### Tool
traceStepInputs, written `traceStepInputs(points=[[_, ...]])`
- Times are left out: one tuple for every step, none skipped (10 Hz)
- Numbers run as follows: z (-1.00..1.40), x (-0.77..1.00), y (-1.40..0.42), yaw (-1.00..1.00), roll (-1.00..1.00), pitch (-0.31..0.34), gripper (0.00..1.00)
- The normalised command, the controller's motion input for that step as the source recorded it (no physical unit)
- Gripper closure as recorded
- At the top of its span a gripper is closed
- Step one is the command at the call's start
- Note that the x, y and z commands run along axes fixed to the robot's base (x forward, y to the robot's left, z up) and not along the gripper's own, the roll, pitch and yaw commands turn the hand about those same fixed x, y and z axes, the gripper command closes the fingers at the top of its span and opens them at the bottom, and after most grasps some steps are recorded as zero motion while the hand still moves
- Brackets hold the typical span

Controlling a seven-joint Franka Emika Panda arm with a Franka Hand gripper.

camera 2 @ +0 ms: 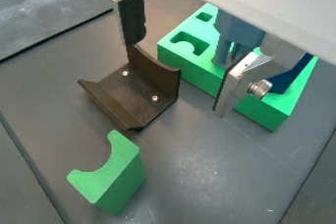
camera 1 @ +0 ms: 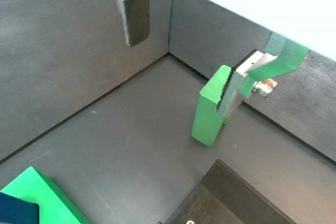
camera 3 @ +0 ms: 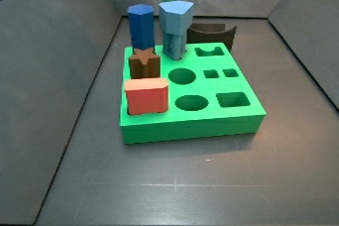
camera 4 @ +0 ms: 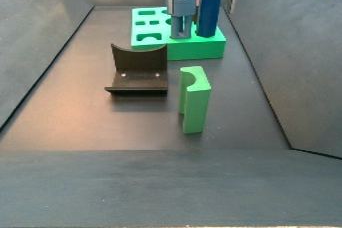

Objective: Pick up the arch object. Move up. Rotate the arch object. Move to above the board. Insert the arch object.
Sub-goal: Pick up the arch object.

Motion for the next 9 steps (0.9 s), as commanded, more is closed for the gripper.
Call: traceStepInputs(points=[[-0.35, 0.0, 0.42, 0.0, 0.04, 0.053, 0.0], [-0.21, 0.37, 0.64, 0.0, 0.0, 0.17, 0.0], [-0.14, 0.51, 0.72, 0.0, -0.03, 0.213, 0.0], [-0.19, 0.51, 0.66, 0.02, -0.05, 0.177, 0.0], [-0.24, 0.4, 0.57, 0.19, -0.02, 0.119, 0.0], [-0.52, 0.21, 0.5, 0.35, -0.07, 0.011, 0.0], [-0.79, -0.1, 0.52, 0.53, -0.1, -0.051, 0.0], [-0.7, -0.15, 0.45, 0.46, -0.14, -0.071, 0.0], [-0.83, -0.01, 0.32, 0.3, -0.14, -0.061, 0.0]])
